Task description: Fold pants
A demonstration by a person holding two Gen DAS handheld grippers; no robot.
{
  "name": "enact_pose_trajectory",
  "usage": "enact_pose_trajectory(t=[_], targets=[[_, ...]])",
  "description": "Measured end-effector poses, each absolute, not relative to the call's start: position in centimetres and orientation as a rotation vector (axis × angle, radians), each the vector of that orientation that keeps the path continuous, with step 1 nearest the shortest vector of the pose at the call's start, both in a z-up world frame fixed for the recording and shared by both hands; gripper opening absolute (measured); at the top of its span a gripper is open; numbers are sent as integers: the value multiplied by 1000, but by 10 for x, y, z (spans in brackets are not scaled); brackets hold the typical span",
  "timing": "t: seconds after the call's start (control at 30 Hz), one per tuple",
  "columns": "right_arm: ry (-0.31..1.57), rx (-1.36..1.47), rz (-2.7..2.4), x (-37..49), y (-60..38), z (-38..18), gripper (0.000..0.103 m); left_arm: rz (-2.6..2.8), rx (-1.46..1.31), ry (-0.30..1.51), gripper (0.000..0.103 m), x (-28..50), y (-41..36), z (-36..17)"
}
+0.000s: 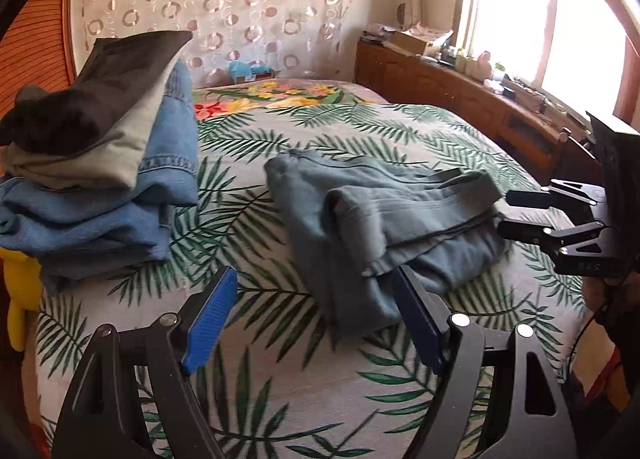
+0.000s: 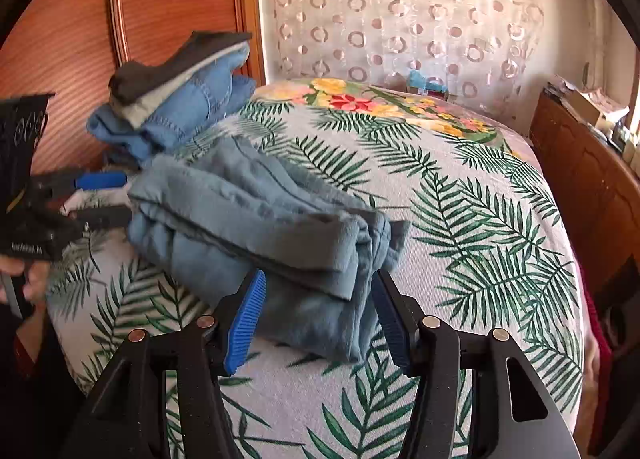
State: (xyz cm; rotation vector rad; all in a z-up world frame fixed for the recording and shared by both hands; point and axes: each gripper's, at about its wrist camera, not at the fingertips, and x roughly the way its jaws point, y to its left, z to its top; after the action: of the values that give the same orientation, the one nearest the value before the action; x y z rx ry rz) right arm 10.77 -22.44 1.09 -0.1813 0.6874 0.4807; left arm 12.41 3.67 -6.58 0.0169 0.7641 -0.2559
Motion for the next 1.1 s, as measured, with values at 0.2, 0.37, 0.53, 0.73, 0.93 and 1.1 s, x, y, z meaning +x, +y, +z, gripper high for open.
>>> enact_pose_trajectory(t=[0.2, 0.37, 0.53, 0.73, 0.93, 1.1], targets=[[742, -234, 443, 123, -221, 2, 58, -247, 54, 795, 80, 134, 40, -68], [776, -240, 438, 134, -218, -6, 58, -261, 82, 812, 80, 141, 39, -71], [770, -230, 435, 144, -221, -3, 58, -268, 70, 801, 80, 147, 41, -65], [770, -247, 438, 164, -219, 0, 58, -281, 65, 764, 80, 161, 35, -48], [749, -241, 460, 182, -217, 7, 58, -281, 46, 740, 80, 179, 34, -36], [743, -239, 456, 207, -212, 8, 58, -286, 21, 731, 80, 184, 34, -32]])
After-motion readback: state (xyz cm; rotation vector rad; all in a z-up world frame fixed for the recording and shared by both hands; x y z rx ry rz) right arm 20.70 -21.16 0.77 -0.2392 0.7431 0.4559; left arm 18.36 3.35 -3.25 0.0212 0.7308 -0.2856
